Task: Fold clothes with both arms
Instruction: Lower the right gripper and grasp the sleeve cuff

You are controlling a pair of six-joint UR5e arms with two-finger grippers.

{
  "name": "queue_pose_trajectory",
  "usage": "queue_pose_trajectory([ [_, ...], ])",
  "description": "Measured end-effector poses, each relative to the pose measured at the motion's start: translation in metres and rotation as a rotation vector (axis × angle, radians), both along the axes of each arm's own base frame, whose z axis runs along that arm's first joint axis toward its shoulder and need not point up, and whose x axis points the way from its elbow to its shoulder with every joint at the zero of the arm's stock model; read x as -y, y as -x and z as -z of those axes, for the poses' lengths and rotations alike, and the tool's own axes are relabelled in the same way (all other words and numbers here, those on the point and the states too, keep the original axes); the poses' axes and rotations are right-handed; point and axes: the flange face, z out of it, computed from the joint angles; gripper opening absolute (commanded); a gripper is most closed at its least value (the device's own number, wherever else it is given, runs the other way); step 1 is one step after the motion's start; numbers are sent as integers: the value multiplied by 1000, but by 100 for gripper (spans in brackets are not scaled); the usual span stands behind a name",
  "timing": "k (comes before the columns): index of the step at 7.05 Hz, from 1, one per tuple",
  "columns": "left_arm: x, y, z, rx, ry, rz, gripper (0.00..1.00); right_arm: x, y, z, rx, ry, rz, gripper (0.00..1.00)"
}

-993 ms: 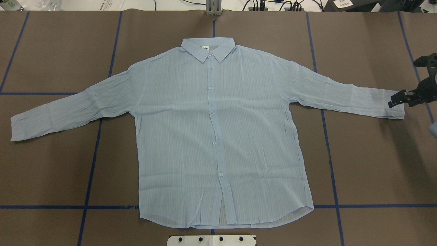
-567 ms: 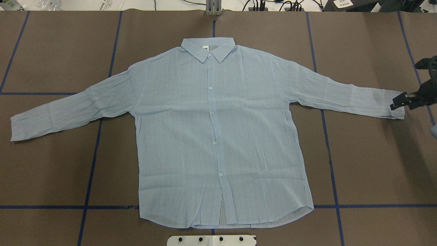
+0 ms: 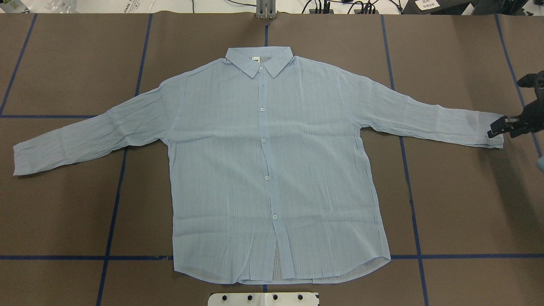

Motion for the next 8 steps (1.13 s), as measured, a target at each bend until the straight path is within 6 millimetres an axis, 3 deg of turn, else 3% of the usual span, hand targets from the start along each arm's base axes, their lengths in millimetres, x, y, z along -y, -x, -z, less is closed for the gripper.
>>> queue_pose_trajectory([
  [4,1,0,-1,0,1,0,100,-1,0,-5,0,11,3,50],
  [6,1,-1,-2,0,3,-1,100,-1,0,-5,0,12,4,23],
  [8,1,-1,-2,1,4,-1,100,-1,0,-4,3,11,6,13],
])
